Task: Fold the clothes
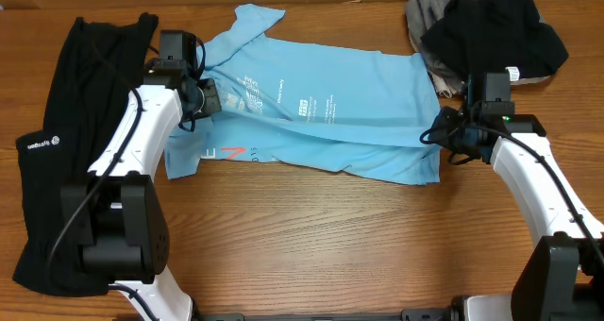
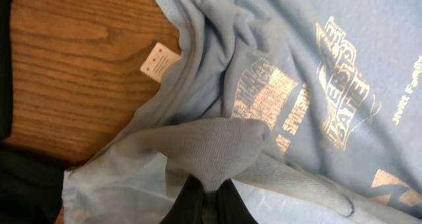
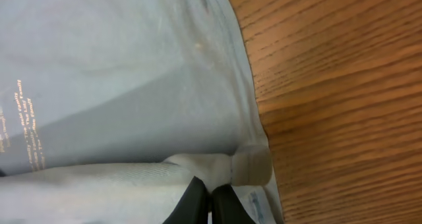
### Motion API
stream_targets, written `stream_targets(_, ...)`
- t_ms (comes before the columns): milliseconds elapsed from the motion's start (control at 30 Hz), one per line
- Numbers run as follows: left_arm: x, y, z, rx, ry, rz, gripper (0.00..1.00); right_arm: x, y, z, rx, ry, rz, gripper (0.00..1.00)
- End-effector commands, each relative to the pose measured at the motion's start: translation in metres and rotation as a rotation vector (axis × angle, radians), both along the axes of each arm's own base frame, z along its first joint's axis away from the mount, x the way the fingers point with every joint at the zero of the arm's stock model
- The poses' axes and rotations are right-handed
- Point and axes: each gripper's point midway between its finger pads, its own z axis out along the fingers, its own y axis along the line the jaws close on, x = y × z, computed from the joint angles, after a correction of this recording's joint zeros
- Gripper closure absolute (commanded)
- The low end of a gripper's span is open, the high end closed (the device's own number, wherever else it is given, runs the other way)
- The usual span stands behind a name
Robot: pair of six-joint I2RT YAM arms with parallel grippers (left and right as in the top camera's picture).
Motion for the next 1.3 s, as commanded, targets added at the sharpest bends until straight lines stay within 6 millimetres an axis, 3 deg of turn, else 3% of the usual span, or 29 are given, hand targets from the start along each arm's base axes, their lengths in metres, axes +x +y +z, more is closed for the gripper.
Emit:
stream_targets(0, 0.008, 0.001, 0.008, 0.022, -0.032, -0.014, 0.96, 0.011, -0.005, 0.011, -0.023, -0.043, 0.001, 0.96)
stream_targets(133, 0.010, 0.001, 0.009, 0.022, -0.042, -0.014, 0.96, 0.013, -0.005, 0.007, -0.022, -0.037, 0.002, 0.96)
stream_targets(333, 0.011, 0.001, 0.009, 0.022, -0.044, -0.014, 0.94, 0.016, 0.001, -0.016, 0.009, 0.010, 0.016, 0.96)
stream_targets(400, 0.012, 0.001, 0.009, 0.021, -0.049, -0.015, 0.86, 0.019, 0.003, -0.024, 0.021, 0.017, 0.021, 0.96)
stream_targets(467, 0.014, 0.001, 0.009, 0.021, -0.055, -0.014, 0.64, 0.021, 0.004, -0.031, 0.024, 0.024, 0.023, 0.95)
stream_targets(533, 0.015, 0.001, 0.008, 0.021, -0.056, -0.014, 0.35, 0.022, 0.004, -0.035, 0.024, 0.029, 0.024, 0.78)
stream_targets(633, 0.017, 0.002, 0.007, 0.035, -0.062, -0.036, 0.00, 0.024, 0.004, -0.034, 0.016, 0.019, 0.041, 0.23)
stream_targets(700, 0.020, 0.005, 0.011, 0.055, -0.073, -0.060, 0.00, 0.026, 0.006, -0.029, 0.027, 0.010, 0.046, 0.04)
stream_targets(733, 0.021, 0.008, 0.016, 0.067, -0.076, -0.057, 0.00, 0.026, 0.007, -0.025, 0.033, 0.005, 0.048, 0.00)
stream_targets(800, 0.022, 0.014, 0.030, 0.073, -0.072, -0.043, 0.00, 0.026, 0.007, -0.012, 0.033, -0.006, 0.049, 0.00)
stream_targets(933, 0.017, 0.017, 0.080, 0.046, -0.047, -0.039, 0.00, 0.022, 0.011, 0.033, 0.054, -0.033, 0.060, 0.00)
stream_targets(1033, 0.004, 0.015, 0.124, 0.031, -0.026, -0.044, 0.00, 0.008, 0.023, 0.069, 0.116, -0.041, 0.056, 0.00)
stream_targets(1100, -0.004, 0.015, 0.143, 0.030, -0.017, -0.047, 0.00, -0.005, 0.030, 0.081, 0.148, -0.036, 0.031, 0.00)
stream_targets(1267, -0.026, 0.006, 0.165, -0.016, 0.028, -0.065, 0.00, -0.038, 0.045, 0.102, 0.164, -0.013, 0.033, 0.00)
